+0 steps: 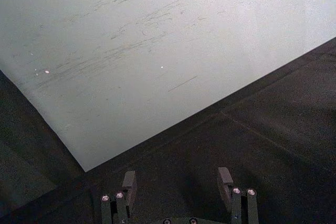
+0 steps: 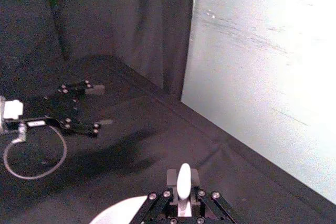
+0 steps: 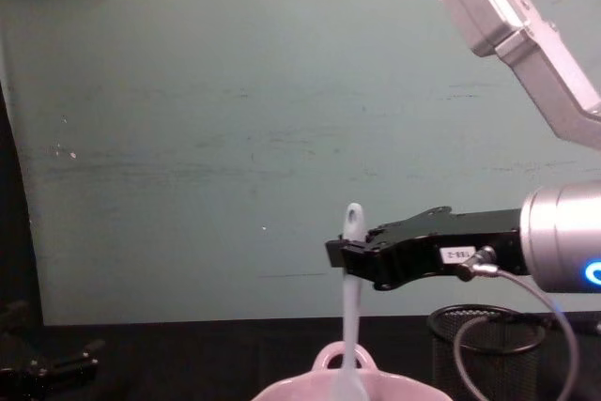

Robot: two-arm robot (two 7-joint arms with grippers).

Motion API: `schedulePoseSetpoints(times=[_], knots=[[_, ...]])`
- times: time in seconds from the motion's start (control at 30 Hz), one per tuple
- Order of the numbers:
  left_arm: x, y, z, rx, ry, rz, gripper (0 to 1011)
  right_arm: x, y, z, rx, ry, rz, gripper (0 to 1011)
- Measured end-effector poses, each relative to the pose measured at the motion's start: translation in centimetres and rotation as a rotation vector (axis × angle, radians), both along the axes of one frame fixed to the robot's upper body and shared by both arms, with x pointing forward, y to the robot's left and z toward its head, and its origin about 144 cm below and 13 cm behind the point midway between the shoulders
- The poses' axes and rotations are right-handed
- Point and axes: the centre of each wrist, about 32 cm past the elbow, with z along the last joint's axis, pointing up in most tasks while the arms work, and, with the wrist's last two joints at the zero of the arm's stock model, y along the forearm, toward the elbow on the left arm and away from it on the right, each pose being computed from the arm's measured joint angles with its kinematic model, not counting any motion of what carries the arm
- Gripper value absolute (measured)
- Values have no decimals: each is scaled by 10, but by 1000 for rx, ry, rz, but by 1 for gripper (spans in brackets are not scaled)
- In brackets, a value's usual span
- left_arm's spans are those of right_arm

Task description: Use the one hand to pick up the spoon and stir the clear water in the bowl.

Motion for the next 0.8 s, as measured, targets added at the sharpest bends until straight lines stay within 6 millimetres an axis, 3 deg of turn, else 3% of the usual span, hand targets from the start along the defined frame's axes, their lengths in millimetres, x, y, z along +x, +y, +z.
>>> schedulePoseSetpoints(times=[0.4,0.8], knots=[[0,0,0,0,0,0,1011,-21,-18,14,-66,5,-3,120],[0,0,0,0,0,0,1011,-47,-20,24,-37,56,77,121]])
